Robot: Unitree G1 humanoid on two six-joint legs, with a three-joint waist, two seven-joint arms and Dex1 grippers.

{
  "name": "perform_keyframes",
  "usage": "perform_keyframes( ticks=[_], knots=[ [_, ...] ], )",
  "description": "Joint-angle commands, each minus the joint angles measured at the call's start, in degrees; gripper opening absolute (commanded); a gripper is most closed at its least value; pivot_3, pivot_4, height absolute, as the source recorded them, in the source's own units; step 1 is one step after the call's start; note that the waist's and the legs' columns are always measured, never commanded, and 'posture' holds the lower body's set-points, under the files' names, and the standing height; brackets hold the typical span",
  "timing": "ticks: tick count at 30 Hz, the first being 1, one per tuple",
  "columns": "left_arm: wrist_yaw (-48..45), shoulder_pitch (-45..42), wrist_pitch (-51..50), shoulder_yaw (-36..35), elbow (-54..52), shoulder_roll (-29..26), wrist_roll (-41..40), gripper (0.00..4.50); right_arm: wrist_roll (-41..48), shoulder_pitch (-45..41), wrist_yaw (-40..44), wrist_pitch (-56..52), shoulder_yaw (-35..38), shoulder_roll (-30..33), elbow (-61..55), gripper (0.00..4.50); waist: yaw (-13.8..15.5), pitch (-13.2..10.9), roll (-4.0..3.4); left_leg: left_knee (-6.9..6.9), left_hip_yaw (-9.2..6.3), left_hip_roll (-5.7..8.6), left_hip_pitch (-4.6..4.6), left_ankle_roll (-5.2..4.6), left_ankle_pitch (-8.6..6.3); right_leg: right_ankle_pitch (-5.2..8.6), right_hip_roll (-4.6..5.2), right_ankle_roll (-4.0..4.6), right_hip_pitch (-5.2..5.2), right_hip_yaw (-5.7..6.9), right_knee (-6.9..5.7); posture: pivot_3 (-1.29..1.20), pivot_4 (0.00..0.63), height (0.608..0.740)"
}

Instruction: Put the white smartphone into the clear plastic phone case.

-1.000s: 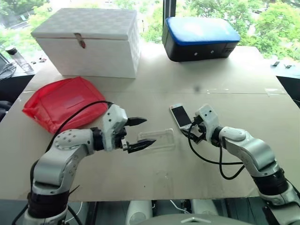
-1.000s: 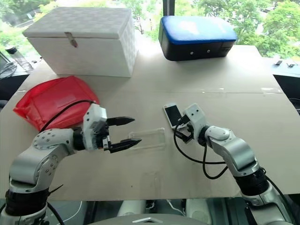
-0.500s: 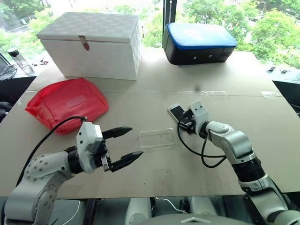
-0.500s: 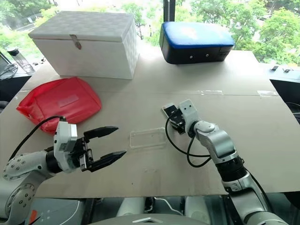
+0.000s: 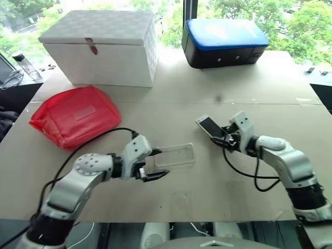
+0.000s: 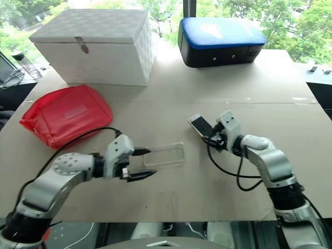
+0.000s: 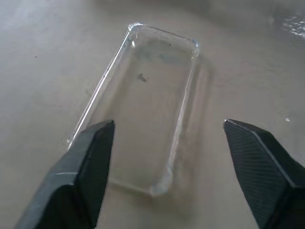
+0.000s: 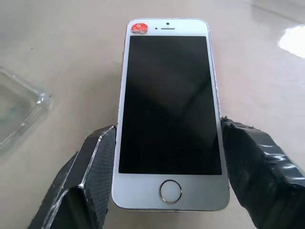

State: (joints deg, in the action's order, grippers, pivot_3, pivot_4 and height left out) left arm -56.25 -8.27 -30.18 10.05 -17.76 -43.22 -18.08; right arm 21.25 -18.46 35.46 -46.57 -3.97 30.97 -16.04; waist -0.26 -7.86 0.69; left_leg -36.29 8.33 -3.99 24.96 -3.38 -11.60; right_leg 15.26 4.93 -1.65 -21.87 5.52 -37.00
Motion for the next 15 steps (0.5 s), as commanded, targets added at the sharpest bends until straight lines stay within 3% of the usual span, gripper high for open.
perform_keyframes(
  ticks=[1, 3, 5, 9, 11, 15],
  knots=[
    [-2.09, -3.24, 3.12, 6.50, 4.68, 1.33, 4.82, 2.01, 4.24, 0.64, 2.39, -0.01, 4.82, 1.85, -7.02, 2.88, -0.15, 0.00, 0.01, 0.00, 0.00, -0.03, 0.01, 0.02, -0.01, 0.02, -0.02, 0.01, 0.00, -0.01, 0.01, 0.00, 0.150, 0.734],
    [-2.91, -5.19, 5.45, 9.23, 8.60, 2.89, 6.81, 0.85, 5.25, 2.18, 1.88, -0.57, 6.50, 2.36, -9.50, 2.88, -0.15, 0.01, -0.01, 0.02, 0.01, -0.02, 0.00, 0.05, -0.04, 0.10, -0.05, -0.06, 0.01, -0.04, 0.05, 0.00, 0.150, 0.734],
    [-3.49, -6.14, 6.79, 10.23, 10.41, 3.94, 7.42, 0.08, 5.72, 3.07, 1.44, -0.89, 7.23, 2.68, -10.90, 2.88, -0.03, 0.01, 0.00, 0.01, 0.01, 0.01, -0.03, 0.03, -0.08, 0.12, -0.04, -0.09, 0.06, -0.06, 0.09, 0.00, 0.150, 0.734],
    [-4.48, -9.90, 8.17, 12.25, 13.01, 7.49, 7.98, 0.00, 7.59, 4.39, 0.22, -2.41, 9.51, 3.30, -13.74, 2.78, 1.19, 0.00, -0.04, -0.05, -0.02, 0.04, -0.11, -0.27, -0.26, 0.12, 0.08, -0.10, 0.10, -0.02, 0.09, 0.00, 0.150, 0.734],
    [-5.45, -12.30, 8.78, 13.43, 14.60, 9.32, 8.54, 0.00, 8.00, 4.85, 0.04, -2.60, 10.17, 3.88, -14.30, 2.02, 1.64, 0.00, -0.04, -0.15, -0.06, 0.03, -0.11, -0.31, -0.29, 0.15, 0.14, -0.04, 0.15, 0.03, 0.09, 0.00, 0.150, 0.734],
    [-8.37, -15.41, 9.81, 15.05, 16.93, 11.08, 9.35, 0.00, 8.95, 5.23, 0.14, -3.00, 10.84, 5.21, -15.02, 0.03, 1.78, 0.00, -0.04, -0.33, -0.10, 0.08, -0.04, -0.19, -0.41, 0.13, 0.45, -0.04, 0.18, 0.03, 0.10, 0.00, 0.150, 0.734]
  ],
)
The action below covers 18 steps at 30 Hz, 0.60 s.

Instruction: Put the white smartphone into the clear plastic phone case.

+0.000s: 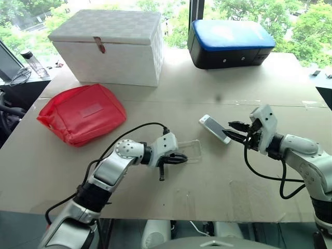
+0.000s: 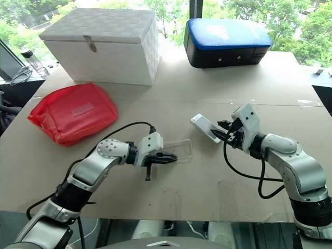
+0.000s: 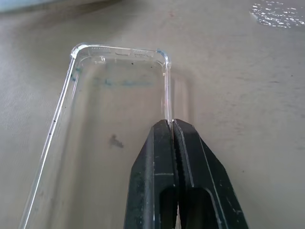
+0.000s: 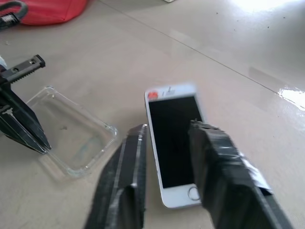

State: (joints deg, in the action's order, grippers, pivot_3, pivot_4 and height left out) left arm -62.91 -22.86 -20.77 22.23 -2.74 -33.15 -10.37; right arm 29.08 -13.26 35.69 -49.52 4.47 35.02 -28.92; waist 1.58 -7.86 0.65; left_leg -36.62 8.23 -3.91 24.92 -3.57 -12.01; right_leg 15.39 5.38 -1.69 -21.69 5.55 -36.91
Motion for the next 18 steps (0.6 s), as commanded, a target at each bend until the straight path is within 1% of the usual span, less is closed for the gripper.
perform_keyframes(
  ticks=[1, 3, 6, 7, 9, 10, 11, 13, 15, 17, 18],
  knots=[
    [-2.17, -1.17, 0.66, 3.06, 2.22, 1.12, 1.85, 0.00, 1.33, 0.00, -0.17, -0.13, 2.47, 1.31, -2.25, 0.03, -0.12, 0.00, 0.00, -0.03, 0.00, 0.02, 0.00, -0.06, -0.03, 0.00, 0.03, 0.00, 0.00, -0.02, 0.00, 0.00, 0.150, 0.734],
    [-3.24, -2.40, 0.99, 3.55, 3.04, 1.66, 2.22, 0.00, 1.18, -0.10, -0.09, -0.01, 2.41, 2.15, -2.29, 0.03, -0.17, 0.00, -0.01, -0.03, 0.01, 0.05, 0.03, -0.34, 0.03, 0.00, 0.03, 0.01, 0.00, -0.02, 0.00, 0.00, 0.150, 0.734],
    [-3.59, -3.26, 0.79, 2.99, 3.47, 2.53, 2.28, 0.00, -0.87, -0.88, -0.29, 1.23, 0.56, 3.26, -1.13, 0.03, -0.13, 0.00, -0.01, -0.02, -0.01, 0.10, 0.10, -0.34, 0.04, -0.10, -0.21, -0.18, -0.02, 0.02, -0.01, 0.00, 0.150, 0.734],
    [-3.71, -3.15, 0.71, 2.76, 3.29, 2.51, 2.26, 0.00, -1.47, -1.55, 0.26, 1.58, -0.77, 3.63, -0.13, 0.28, -0.25, 0.00, -0.01, -0.03, -0.01, 0.14, 0.10, -0.21, 0.12, -0.11, -0.22, -0.20, -0.02, -0.01, 0.00, 0.00, 0.150, 0.734],
    [-4.15, -2.53, 0.28, 2.35, 2.43, 2.33, 1.79, 0.00, -1.44, -3.15, 1.96, 1.45, -3.23, 3.74, 1.89, 0.85, -0.68, 0.00, 0.00, -0.03, -0.01, 0.22, 0.11, -0.21, 0.12, -0.10, -0.21, -0.22, -0.02, -0.03, 0.00, 0.00, 0.150, 0.734],
    [-4.27, -2.30, 0.02, 2.20, 2.12, 2.33, 1.60, 0.00, -1.36, -3.75, 2.66, 1.45, -4.09, 3.74, 2.64, 1.24, -0.77, 0.00, 0.00, -0.02, -0.01, 0.24, 0.11, -0.22, 0.11, -0.10, -0.19, -0.24, -0.02, -0.04, 0.00, 0.00, 0.150, 0.734],
    [-4.35, -2.17, -0.11, 2.20, 1.94, 2.33, 1.63, 0.00, -2.51, -4.95, 3.25, 2.26, -5.86, 3.71, 4.57, 1.77, -0.75, 0.00, 0.00, -0.02, -0.01, 0.25, 0.11, -0.23, 0.11, -0.09, -0.19, -0.25, -0.02, -0.04, 0.00, 0.00, 0.150, 0.734],
    [-4.49, -2.37, -0.33, 2.45, 1.88, 2.67, 1.87, 0.00, -5.26, -7.73, 4.59, 4.29, -9.49, 3.69, 9.23, 2.53, -0.87, -0.01, -0.01, -0.03, -0.01, 0.25, 0.10, -0.24, 0.10, -0.08, -0.19, -0.26, -0.02, -0.04, 0.00, 0.00, 0.150, 0.734],
    [-4.53, -2.96, 0.00, 2.91, 2.07, 3.23, 2.41, 0.00, -7.17, -10.47, 6.13, 5.37, -12.23, 3.87, 13.17, 3.58, -0.77, -0.01, -0.01, -0.03, -0.01, 0.26, 0.10, -0.25, 0.10, -0.08, -0.19, -0.26, -0.03, -0.03, 0.00, 0.00, 0.150, 0.734],
    [-4.44, -2.95, 0.42, 3.03, 1.68, 3.31, 2.94, 0.00, -8.27, -12.19, 7.71, 5.71, -14.06, 4.28, 15.21, 4.42, -0.67, -0.01, -0.01, -0.03, -0.03, 0.28, 0.11, -0.25, 0.10, -0.08, -0.18, -0.27, -0.03, -0.02, -0.01, 0.00, 0.150, 0.734],
    [-4.27, -2.79, 0.82, 3.00, 1.30, 3.17, 3.32, 0.00, -9.31, -13.15, 7.69, 5.81, -14.82, 4.22, 16.71, 4.42, -0.68, -0.02, -0.01, -0.03, -0.03, 0.29, 0.12, -0.25, 0.10, -0.08, -0.17, -0.27, -0.03, -0.02, -0.01, 0.00, 0.150, 0.734]
  ],
)
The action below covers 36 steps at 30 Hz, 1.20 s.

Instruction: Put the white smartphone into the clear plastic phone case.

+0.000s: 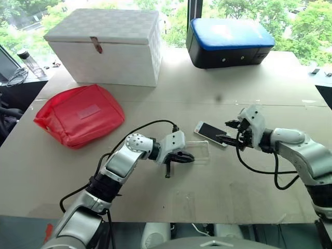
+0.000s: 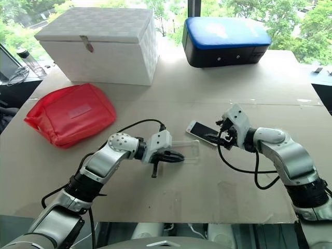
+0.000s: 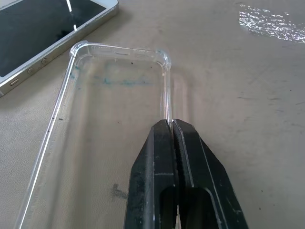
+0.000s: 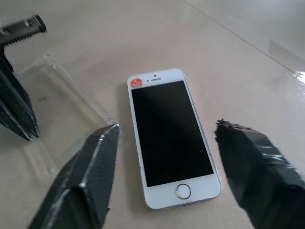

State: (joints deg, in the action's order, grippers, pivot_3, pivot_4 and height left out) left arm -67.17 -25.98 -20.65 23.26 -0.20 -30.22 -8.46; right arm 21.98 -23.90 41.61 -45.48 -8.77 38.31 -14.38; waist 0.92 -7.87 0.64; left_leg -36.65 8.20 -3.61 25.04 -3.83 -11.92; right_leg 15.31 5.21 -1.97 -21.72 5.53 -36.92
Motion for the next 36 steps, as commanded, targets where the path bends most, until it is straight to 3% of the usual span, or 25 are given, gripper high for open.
perform_keyframes(
  ticks=[1, 4, 8, 10, 17, 21, 28, 31, 33, 36],
  knots=[
    [0.33, 0.58, 0.64, 1.60, -1.69, 0.24, 1.42, 0.00, -3.22, -3.23, 2.04, 2.07, -2.35, 1.02, 3.54, 4.42, -0.04, 0.00, 0.00, -0.01, 0.00, 0.00, 0.01, 0.00, 0.00, 0.00, 0.00, -0.01, 0.00, 0.00, 0.00, 0.00, 0.150, 0.734],
    [-0.17, 1.62, -2.63, -0.73, -4.73, 0.07, -1.92, 0.00, -5.12, -4.54, 3.57, 2.87, -4.24, 1.08, 6.52, 4.42, -0.11, -0.01, 0.01, -0.03, 0.00, 0.04, 0.04, 0.01, 0.01, 0.04, 0.02, -0.07, 0.00, -0.01, 0.00, 0.00, 0.150, 0.734],
    [0.99, 3.38, -4.60, -6.23, -11.25, -0.86, -6.73, 1.15, -7.19, -6.54, 4.67, 3.32, -6.26, -0.29, 10.97, 4.50, -0.41, -0.08, 0.01, -0.03, 0.00, 0.04, 0.07, 0.02, 0.01, 0.07, 0.01, -0.12, -0.01, -0.05, -0.03, 0.00, 0.150, 0.734],
    [2.75, 4.61, -8.27, -10.62, -15.33, -0.89, -11.10, 2.03, -8.68, -7.40, 6.09, 4.36, -7.96, -0.46, 13.20, 4.50, -0.58, -0.09, 0.00, -0.03, 0.00, 0.02, 0.07, 0.03, 0.01, 0.08, -0.02, -0.13, -0.01, -0.05, -0.05, 0.00, 0.150, 0.734],
    [8.36, 13.10, -14.09, -23.48, -27.52, -5.04, -19.99, 2.03, -8.41, -9.36, 10.93, 4.54, -9.02, -1.69, 15.44, 4.50, -1.72, -0.11, 0.03, -0.03, 0.00, 0.01, 0.00, 0.03, 0.02, 0.08, -0.01, -0.14, 0.04, -0.10, -0.07, 0.00, 0.150, 0.734],
    [9.65, 20.89, -12.19, -30.81, -32.19, -6.17, -23.54, 2.03, -8.95, -7.69, 12.07, 4.42, -10.12, -1.78, 12.97, 4.50, -1.71, -0.12, 0.04, -0.03, 0.00, 0.01, -0.01, 0.04, 0.01, 0.08, 0.02, -0.14, 0.02, -0.10, -0.06, 0.00, 0.150, 0.734],
    [6.85, 30.47, -8.26, -40.43, -34.91, -8.62, -29.15, 2.03, -14.85, -7.21, 10.87, 8.01, -13.02, -3.20, 19.64, 4.50, -1.91, -0.05, 0.14, 0.01, 0.02, -0.01, -0.18, 0.08, -0.01, 0.09, 0.05, -0.12, 0.06, -0.10, -0.06, 0.00, 0.150, 0.734],
    [5.08, 32.38, -9.40, -43.26, -34.55, -10.37, -33.57, 2.10, -16.25, -7.24, 12.00, 9.77, -13.72, -3.40, 22.98, 3.64, -1.90, 0.02, 0.22, 0.01, 0.02, -0.04, -0.23, 0.30, -0.13, 0.13, 0.25, -0.03, 0.08, -0.08, -0.06, 0.00, 0.150, 0.734],
    [4.61, 33.61, -8.76, -44.18, -34.39, -11.12, -34.14, 2.90, -16.97, -7.34, 12.34, 11.14, -13.78, -3.47, 24.53, 2.86, -1.84, 0.16, 0.34, 0.00, 0.02, -0.05, -0.26, 0.33, -0.14, 0.18, 0.28, 0.06, 0.10, -0.08, -0.08, 0.00, 0.150, 0.734],
    [5.97, 34.34, -8.05, -44.65, -34.63, -11.15, -34.12, 4.34, -17.80, -7.18, 13.22, 12.66, -13.71, -3.04, 25.01, 2.85, -1.78, 0.29, 0.47, 0.00, 0.02, -0.04, -0.29, 0.33, -0.14, 0.19, 0.33, 0.09, 0.14, -0.07, -0.08, 0.00, 0.150, 0.734]
  ],
)
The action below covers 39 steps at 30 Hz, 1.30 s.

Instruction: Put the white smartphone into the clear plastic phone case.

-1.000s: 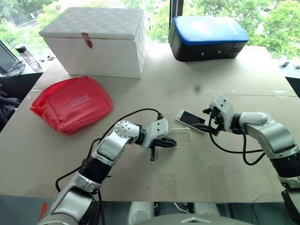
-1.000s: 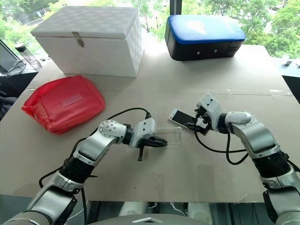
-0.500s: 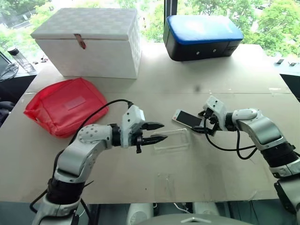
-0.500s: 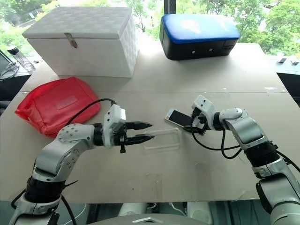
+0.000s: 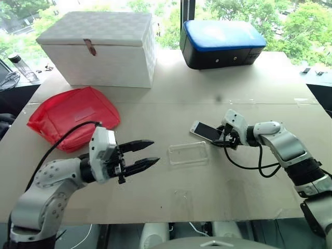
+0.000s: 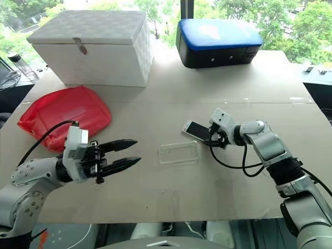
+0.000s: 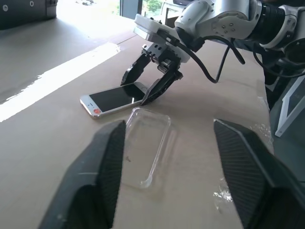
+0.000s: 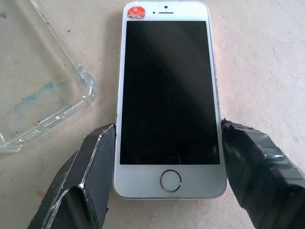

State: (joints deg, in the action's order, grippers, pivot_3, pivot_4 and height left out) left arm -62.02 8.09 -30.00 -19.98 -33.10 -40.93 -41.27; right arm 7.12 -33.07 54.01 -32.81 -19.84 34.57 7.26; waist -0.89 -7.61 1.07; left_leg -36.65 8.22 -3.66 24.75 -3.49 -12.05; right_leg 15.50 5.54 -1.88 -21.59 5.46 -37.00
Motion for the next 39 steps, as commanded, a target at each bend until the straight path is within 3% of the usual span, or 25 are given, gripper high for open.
perform_keyframes(
  ticks=[1, 5, 12, 16, 26, 32, 39],
  knots=[
    [1.53, 0.35, 1.64, -1.45, -1.84, -0.23, -1.01, 4.50, -3.05, 2.16, 1.34, 0.25, -2.61, 1.04, 3.10, 2.85, 0.04, 0.05, 0.07, 0.00, 0.00, 0.01, 0.00, 0.00, 0.00, 0.00, 0.02, 0.00, 0.01, 0.00, 0.00, 0.00, 0.150, 0.734],
    [3.83, 0.97, 1.85, -0.95, -2.19, 0.00, -0.67, 4.50, -2.57, 2.75, 1.90, 0.94, -0.93, 1.79, 1.78, 2.85, 0.13, 0.08, 0.11, 0.01, 0.00, 0.03, 0.01, 0.00, 0.00, 0.00, 0.08, 0.01, 0.01, -0.01, 0.00, 0.00, 0.150, 0.734],
    [8.40, 2.69, 1.93, -0.66, -2.43, 1.34, -0.21, 4.50, 5.96, 3.67, 3.90, 2.78, 9.07, 1.44, -7.03, 2.85, 0.27, -0.13, -0.10, 0.13, -0.01, 0.16, 0.10, -0.01, 0.00, -0.07, 0.17, -0.13, -0.06, 0.01, 0.02, 0.00, 0.150, 0.734],
    [9.22, 4.69, 3.20, -0.06, -1.31, 1.98, 1.37, 4.50, 7.79, 3.20, 5.71, 2.62, 10.15, 2.33, -11.47, 2.75, 0.05, -0.32, -0.28, 0.18, 0.01, 0.18, 0.11, -0.20, 0.11, -0.11, 0.16, -0.20, -0.10, 0.03, 0.02, 0.00, 0.150, 0.734],
    [10.09, 7.04, 6.14, 2.39, 0.35, 3.30, 4.51, 4.50, 4.59, 2.33, 11.51, 4.13, 0.13, 3.62, -20.36, 2.75, 0.22, -0.37, -0.31, 0.26, 0.00, 0.23, 0.12, -0.01, -0.02, -0.05, 0.26, -0.11, -0.12, 0.08, 0.08, 0.00, 0.150, 0.734],
    [9.88, 8.79, 7.12, 2.54, -0.12, 3.25, 5.23, 4.50, -1.68, 0.86, 12.41, 9.27, -5.36, 3.78, -16.73, 2.75, 0.13, -0.40, -0.32, 0.26, -0.01, 0.28, 0.12, -0.01, -0.02, -0.04, 0.30, -0.10, -0.13, 0.10, 0.08, 0.00, 0.150, 0.734],
    [9.86, 9.88, 8.71, 2.27, 0.31, 3.33, 5.85, 4.50, -3.98, -1.35, 14.72, 13.70, -5.57, 4.53, -13.25, 2.75, 0.17, -0.42, -0.31, 0.26, -0.01, 0.29, 0.12, -0.01, -0.02, -0.02, 0.30, -0.08, -0.12, 0.12, 0.08, 0.00, 0.150, 0.734]
  ],
)
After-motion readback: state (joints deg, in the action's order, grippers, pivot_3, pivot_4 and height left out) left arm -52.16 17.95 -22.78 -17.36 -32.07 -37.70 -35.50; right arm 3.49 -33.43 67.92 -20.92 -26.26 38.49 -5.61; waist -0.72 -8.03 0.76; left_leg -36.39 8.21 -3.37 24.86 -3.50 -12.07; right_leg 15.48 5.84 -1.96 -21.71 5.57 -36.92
